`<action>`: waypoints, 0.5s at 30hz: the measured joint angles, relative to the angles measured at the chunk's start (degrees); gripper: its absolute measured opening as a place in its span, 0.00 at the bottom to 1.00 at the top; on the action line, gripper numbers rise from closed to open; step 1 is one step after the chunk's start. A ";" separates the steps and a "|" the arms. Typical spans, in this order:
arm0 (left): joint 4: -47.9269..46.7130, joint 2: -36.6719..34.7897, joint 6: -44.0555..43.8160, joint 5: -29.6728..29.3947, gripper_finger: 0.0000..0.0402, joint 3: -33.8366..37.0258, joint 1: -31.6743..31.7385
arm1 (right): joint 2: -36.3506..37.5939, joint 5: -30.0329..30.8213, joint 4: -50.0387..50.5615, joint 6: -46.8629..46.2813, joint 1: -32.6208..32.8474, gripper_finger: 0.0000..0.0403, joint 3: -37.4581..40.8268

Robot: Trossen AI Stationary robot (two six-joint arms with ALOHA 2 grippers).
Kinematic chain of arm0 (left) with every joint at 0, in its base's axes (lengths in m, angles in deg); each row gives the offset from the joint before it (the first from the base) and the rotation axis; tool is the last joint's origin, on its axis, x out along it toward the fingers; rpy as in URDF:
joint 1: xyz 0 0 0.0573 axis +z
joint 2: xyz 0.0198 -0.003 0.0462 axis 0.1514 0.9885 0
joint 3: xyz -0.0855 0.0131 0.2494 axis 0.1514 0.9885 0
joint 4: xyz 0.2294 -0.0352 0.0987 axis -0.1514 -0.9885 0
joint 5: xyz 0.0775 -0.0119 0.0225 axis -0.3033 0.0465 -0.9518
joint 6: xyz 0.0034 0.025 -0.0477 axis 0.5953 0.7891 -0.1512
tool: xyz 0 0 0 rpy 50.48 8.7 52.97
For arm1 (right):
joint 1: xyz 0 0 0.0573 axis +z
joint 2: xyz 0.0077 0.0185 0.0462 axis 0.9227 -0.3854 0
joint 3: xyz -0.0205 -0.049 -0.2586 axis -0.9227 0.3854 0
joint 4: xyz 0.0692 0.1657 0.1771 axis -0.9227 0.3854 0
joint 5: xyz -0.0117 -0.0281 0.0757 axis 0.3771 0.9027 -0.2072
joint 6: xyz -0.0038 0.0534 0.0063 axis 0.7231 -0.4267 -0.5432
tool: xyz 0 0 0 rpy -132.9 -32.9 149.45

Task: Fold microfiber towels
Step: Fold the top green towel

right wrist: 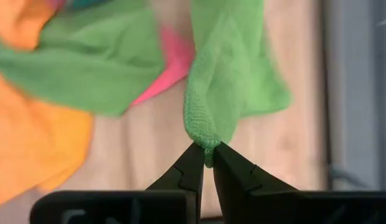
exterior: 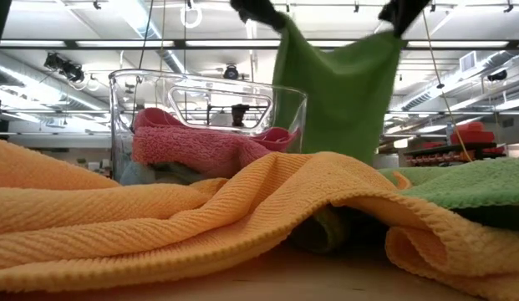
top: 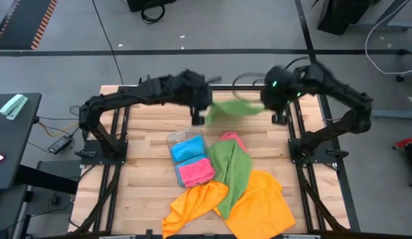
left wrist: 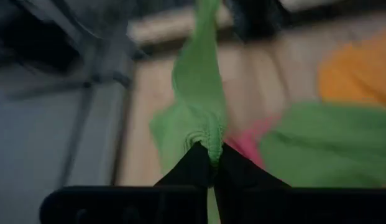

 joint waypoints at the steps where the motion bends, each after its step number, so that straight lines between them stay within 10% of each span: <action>1: -1.85 0.58 -1.14 0.11 0.06 0.11 -1.13 | 0.29 -0.79 -0.07 -1.07 1.24 0.10 2.50; 15: -1.82 7.84 -10.08 1.58 0.03 0.01 -12.57 | 3.95 -3.21 0.73 -6.48 13.12 0.10 17.46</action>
